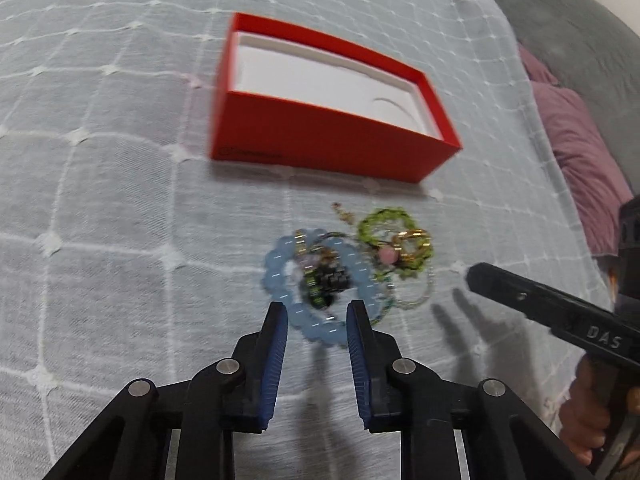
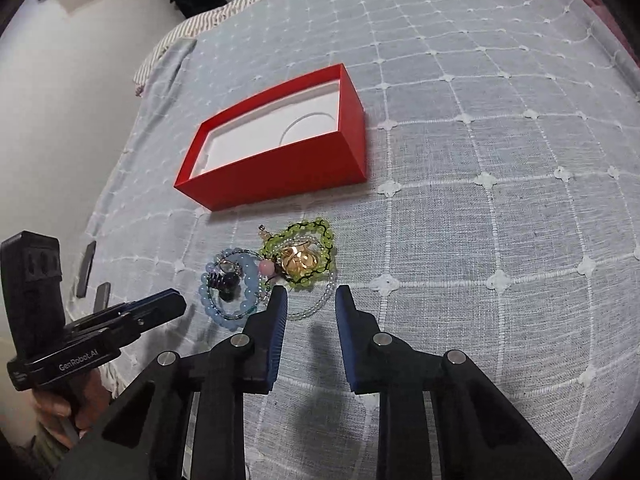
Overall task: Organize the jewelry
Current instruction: 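Reach into the jewelry pile and grasp the thin beaded bracelet with the left tool, then grasp the silver chain bracelet with the right tool while the left tool holds its bracelet, then carry both held bracelets over the red box with both tools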
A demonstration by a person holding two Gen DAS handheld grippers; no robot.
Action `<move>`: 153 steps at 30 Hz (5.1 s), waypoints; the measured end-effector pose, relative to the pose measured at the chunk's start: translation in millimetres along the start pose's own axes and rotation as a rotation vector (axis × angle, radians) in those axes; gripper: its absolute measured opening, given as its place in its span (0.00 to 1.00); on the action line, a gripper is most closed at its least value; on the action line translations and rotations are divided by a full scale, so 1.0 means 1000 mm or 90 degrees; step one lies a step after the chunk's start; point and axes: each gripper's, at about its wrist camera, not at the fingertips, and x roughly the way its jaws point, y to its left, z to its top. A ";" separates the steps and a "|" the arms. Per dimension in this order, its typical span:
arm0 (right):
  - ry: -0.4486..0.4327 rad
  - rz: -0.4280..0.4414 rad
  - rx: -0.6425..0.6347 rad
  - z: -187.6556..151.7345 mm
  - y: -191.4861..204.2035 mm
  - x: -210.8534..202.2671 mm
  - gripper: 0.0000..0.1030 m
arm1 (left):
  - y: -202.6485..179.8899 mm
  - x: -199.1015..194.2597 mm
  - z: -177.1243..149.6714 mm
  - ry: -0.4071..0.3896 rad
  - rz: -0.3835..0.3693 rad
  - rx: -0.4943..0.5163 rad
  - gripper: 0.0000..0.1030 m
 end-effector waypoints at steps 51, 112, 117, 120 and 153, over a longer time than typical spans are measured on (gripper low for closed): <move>-0.013 0.021 0.046 -0.010 -0.006 0.011 0.00 | 0.011 -0.045 0.023 -0.129 -0.093 0.022 0.00; -0.086 0.280 0.053 0.001 0.015 -0.033 0.03 | 0.003 -0.065 0.021 -0.180 -0.153 0.046 0.00; -0.101 0.281 0.043 0.003 0.018 -0.043 0.03 | 0.004 -0.066 0.022 -0.182 -0.159 0.043 0.00; -0.180 0.364 0.078 0.001 0.006 -0.063 0.03 | 0.002 -0.067 0.021 -0.185 -0.158 0.050 0.00; -0.147 0.243 0.017 0.111 0.023 -0.019 0.03 | -0.004 -0.025 0.120 -0.175 -0.264 -0.015 0.00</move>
